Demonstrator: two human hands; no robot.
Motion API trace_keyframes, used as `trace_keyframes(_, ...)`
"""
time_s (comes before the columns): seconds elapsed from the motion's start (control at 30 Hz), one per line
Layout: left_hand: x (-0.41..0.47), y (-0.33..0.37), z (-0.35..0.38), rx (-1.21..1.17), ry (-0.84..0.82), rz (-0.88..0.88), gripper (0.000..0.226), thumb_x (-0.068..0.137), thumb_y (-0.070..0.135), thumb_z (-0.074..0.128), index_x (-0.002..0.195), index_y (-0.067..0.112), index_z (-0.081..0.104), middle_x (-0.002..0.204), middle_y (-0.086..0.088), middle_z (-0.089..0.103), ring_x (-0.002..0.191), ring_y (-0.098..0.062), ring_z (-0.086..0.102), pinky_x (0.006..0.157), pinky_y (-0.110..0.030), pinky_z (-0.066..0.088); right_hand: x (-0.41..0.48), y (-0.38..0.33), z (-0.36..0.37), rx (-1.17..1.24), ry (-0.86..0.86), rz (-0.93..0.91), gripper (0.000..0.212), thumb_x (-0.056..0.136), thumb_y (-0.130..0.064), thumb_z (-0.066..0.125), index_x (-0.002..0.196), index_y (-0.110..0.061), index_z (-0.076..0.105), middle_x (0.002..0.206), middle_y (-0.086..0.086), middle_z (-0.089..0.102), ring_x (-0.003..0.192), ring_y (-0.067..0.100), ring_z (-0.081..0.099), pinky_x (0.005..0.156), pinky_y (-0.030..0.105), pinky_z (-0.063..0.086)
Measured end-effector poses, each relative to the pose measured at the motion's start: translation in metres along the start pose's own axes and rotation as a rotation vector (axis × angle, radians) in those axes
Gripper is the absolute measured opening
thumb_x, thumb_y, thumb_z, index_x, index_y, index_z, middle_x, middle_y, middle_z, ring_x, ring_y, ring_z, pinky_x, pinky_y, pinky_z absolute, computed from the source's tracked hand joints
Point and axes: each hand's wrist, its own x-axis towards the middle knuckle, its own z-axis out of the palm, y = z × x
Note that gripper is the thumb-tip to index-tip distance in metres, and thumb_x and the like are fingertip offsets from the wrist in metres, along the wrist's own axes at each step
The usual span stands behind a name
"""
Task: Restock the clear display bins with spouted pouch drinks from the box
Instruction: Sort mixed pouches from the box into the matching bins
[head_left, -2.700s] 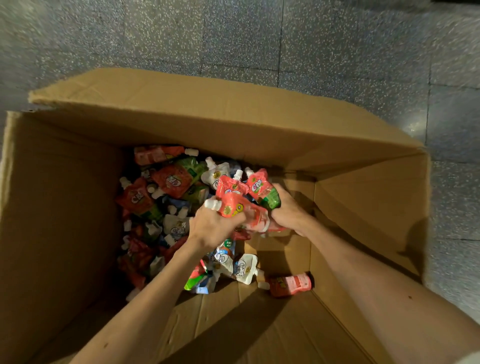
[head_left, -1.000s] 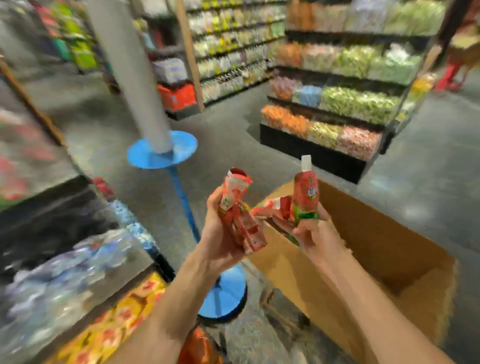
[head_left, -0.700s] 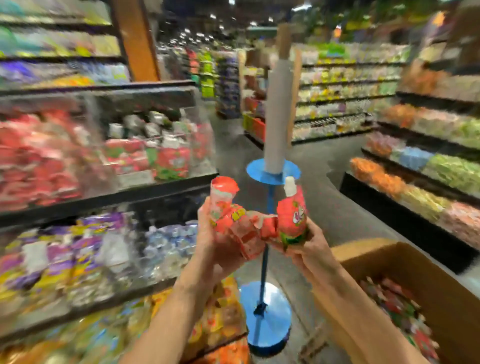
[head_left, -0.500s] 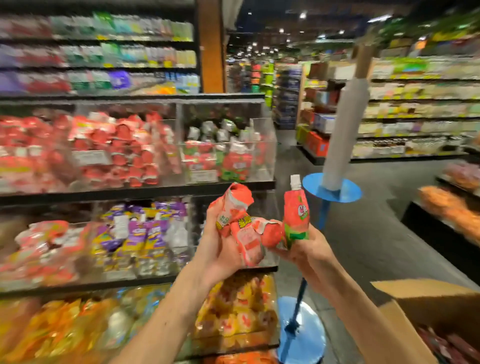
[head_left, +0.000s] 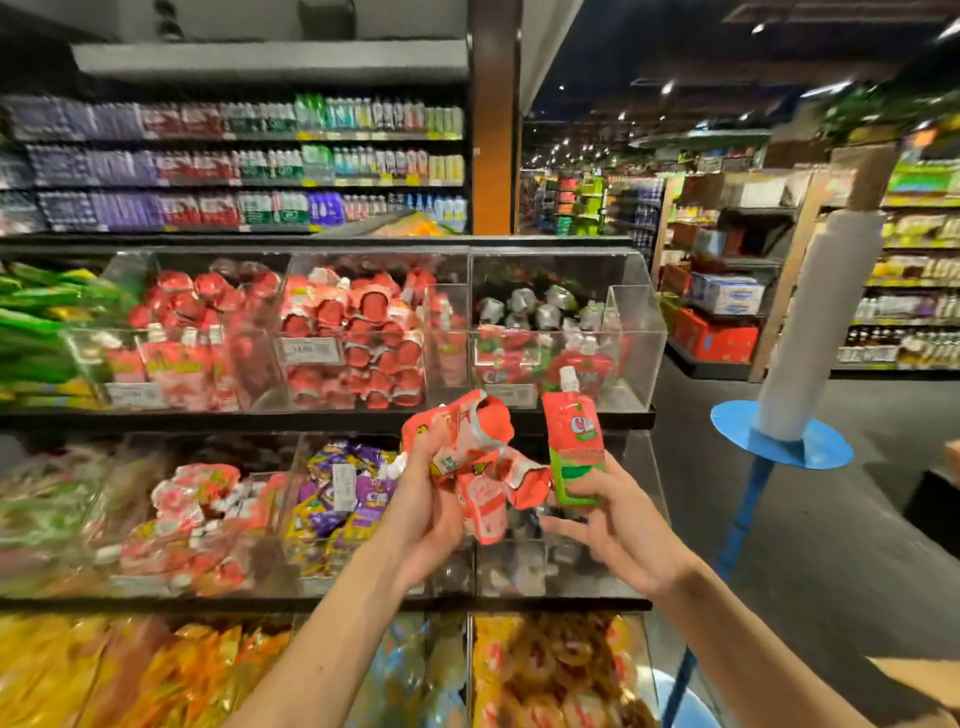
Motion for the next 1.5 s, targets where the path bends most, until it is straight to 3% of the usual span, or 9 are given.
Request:
trace_keyframes(0.2, 0.041, 0.050, -0.024, 0.079, -0.079, 0.031, 0.085, 0.070, 0.066, 0.077, 0.126, 0.004, 0.061, 0.123, -0.024, 0.058, 0.119, -0.037, 0.048, 0.115, -0.052, 0.026, 0.043, -0.012, 0.034, 0.102, 0.043, -0.037, 0.028, 0.097, -0.015, 0.038, 0.112, -0.008, 0.060, 0.096, 0.019, 0.069, 0.077, 0.027, 0.067, 0.071, 0.037, 0.052)
trace_keyframes(0.47, 0.082, 0.090, -0.004, 0.120, -0.109, 0.017, 0.049, 0.081, 0.053, 0.060, 0.106, 0.014, 0.073, 0.100, -0.010, 0.073, 0.085, -0.021, 0.070, 0.085, -0.038, 0.049, 0.086, -0.061, 0.032, -0.178, 0.274, -0.201, 0.021, 0.094, 0.003, 0.058, 0.115, -0.001, 0.056, 0.100, 0.017, 0.068, 0.073, 0.021, 0.069, 0.058, 0.023, 0.056)
trace_keyframes(0.6, 0.098, 0.102, 0.019, 0.159, -0.112, 0.016, 0.057, 0.077, 0.055, 0.060, 0.113, 0.012, 0.071, 0.104, -0.010, 0.074, 0.089, -0.021, 0.072, 0.086, -0.040, 0.052, 0.117, -0.120, 0.018, -0.762, 0.637, -0.359, 0.051, 0.079, -0.017, 0.081, 0.113, -0.012, 0.044, 0.100, 0.004, 0.058, 0.079, 0.012, 0.060, 0.062, 0.022, 0.050)
trace_keyframes(0.7, 0.108, 0.110, 0.034, 0.235, -0.118, 0.043, 0.062, 0.075, 0.056, 0.059, 0.118, 0.012, 0.069, 0.106, -0.010, 0.074, 0.091, -0.021, 0.072, 0.086, -0.039, 0.052, 0.143, -0.162, 0.007, -1.227, 0.767, -0.560, 0.045, 0.082, -0.018, 0.078, 0.110, -0.011, 0.043, 0.081, -0.004, 0.051, 0.068, 0.011, 0.053, 0.051, 0.018, 0.032)
trace_keyframes(0.83, 0.120, 0.115, 0.055, 0.316, -0.119, 0.101, 0.059, 0.078, 0.056, 0.058, 0.117, 0.013, 0.069, 0.106, -0.011, 0.074, 0.093, -0.022, 0.072, 0.085, -0.040, 0.053, 0.188, -0.186, -0.012, -1.762, 0.737, -0.674, 0.034, 0.087, 0.002, 0.063, 0.118, -0.002, 0.050, 0.097, 0.016, 0.068, 0.093, 0.033, 0.065, 0.068, 0.030, 0.040)
trace_keyframes(1.07, 0.139, 0.113, 0.076, 0.301, -0.061, 0.145, 0.062, 0.078, 0.055, 0.059, 0.123, 0.012, 0.066, 0.110, -0.011, 0.074, 0.099, -0.022, 0.072, 0.093, -0.039, 0.050, 0.248, -0.191, -0.045, -2.261, 0.601, -0.660, 0.034, 0.093, 0.005, 0.048, 0.124, -0.006, 0.055, 0.116, 0.015, 0.064, 0.109, 0.031, 0.057, 0.091, 0.036, 0.048)
trace_keyframes(1.33, 0.154, 0.105, 0.086, 0.367, -0.027, 0.122, 0.068, 0.074, 0.061, 0.059, 0.125, 0.016, 0.064, 0.111, -0.011, 0.074, 0.104, -0.025, 0.071, 0.103, -0.048, 0.046, 0.282, -0.178, -0.052, -2.170, 0.522, -0.521, 0.026, 0.095, -0.002, 0.056, 0.120, -0.001, 0.062, 0.129, 0.018, 0.049, 0.121, 0.036, 0.048, 0.095, 0.040, 0.047)
trace_keyframes(1.4, 0.158, 0.105, 0.085, 0.378, -0.030, 0.119, 0.070, 0.074, 0.061, 0.060, 0.129, 0.017, 0.061, 0.109, -0.010, 0.075, 0.101, -0.023, 0.072, 0.101, -0.049, 0.046, 0.287, -0.174, -0.049, -2.173, 0.510, -0.478, 0.023, 0.096, -0.013, 0.059, 0.117, -0.006, 0.064, 0.127, 0.015, 0.051, 0.121, 0.033, 0.046, 0.096, 0.041, 0.044)
trace_keyframes(1.5, 0.162, 0.106, 0.082, 0.370, -0.019, 0.117, 0.069, 0.074, 0.059, 0.062, 0.129, 0.018, 0.061, 0.107, -0.008, 0.076, 0.096, -0.021, 0.073, 0.101, -0.048, 0.047, 0.290, -0.168, -0.043, -2.247, 0.475, -0.428, 0.024, 0.093, -0.004, 0.053, 0.112, -0.011, 0.066, 0.118, 0.011, 0.056, 0.113, 0.030, 0.053, 0.094, 0.041, 0.039)
